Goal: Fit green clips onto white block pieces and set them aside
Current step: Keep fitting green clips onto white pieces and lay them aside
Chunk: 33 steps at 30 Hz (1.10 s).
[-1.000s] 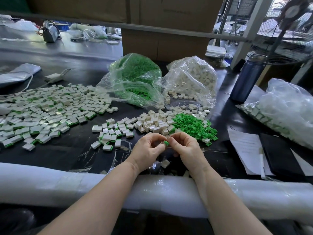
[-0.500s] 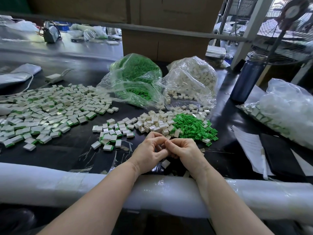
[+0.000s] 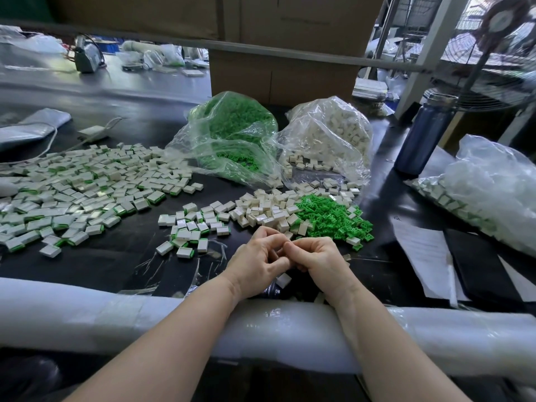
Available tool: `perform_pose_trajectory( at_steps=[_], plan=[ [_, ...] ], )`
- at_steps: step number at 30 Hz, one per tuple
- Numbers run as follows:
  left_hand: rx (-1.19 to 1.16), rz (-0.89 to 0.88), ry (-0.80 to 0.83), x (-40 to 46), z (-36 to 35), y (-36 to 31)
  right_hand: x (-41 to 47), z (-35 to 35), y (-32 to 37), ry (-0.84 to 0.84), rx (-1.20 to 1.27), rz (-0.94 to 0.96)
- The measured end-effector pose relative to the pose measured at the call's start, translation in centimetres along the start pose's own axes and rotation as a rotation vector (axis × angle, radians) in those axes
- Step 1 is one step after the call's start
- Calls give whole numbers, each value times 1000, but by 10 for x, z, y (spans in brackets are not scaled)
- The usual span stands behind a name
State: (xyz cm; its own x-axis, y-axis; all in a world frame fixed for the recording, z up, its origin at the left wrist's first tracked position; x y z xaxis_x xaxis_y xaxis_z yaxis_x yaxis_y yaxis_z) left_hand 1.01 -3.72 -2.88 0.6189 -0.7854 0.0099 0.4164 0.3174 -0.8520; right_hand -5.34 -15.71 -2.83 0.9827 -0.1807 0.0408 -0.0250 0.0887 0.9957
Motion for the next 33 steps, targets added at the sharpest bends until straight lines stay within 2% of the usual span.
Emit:
perform_pose_trajectory(
  at_steps=[5, 23, 30, 33],
  plan=[
    [-11, -4, 4, -1, 1, -2, -1, -1, 0, 42, 47, -11],
    [-8, -27, 1, -2, 2, -3, -5, -4, 6, 17, 77, 17],
    [-50, -52, -134, 1, 6, -1, -3, 1, 8, -171, 39, 52],
    [-33, -36, -130, 0, 6, -1, -4, 2, 8, -174, -6, 52]
  ],
)
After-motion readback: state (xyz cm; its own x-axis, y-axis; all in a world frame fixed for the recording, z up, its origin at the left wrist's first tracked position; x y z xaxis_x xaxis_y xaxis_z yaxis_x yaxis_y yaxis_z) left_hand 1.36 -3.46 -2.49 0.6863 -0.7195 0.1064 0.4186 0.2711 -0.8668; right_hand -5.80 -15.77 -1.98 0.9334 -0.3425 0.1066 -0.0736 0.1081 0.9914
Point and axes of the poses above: each hand's wrist, its own x-axis towards the middle knuckle, its own z-axis out of the back of the hand, y = z × x, the point moved 2 cm from there along x, towards the middle knuckle, and after that the axes turned 7 degrees about y, right-handed, at the moved point
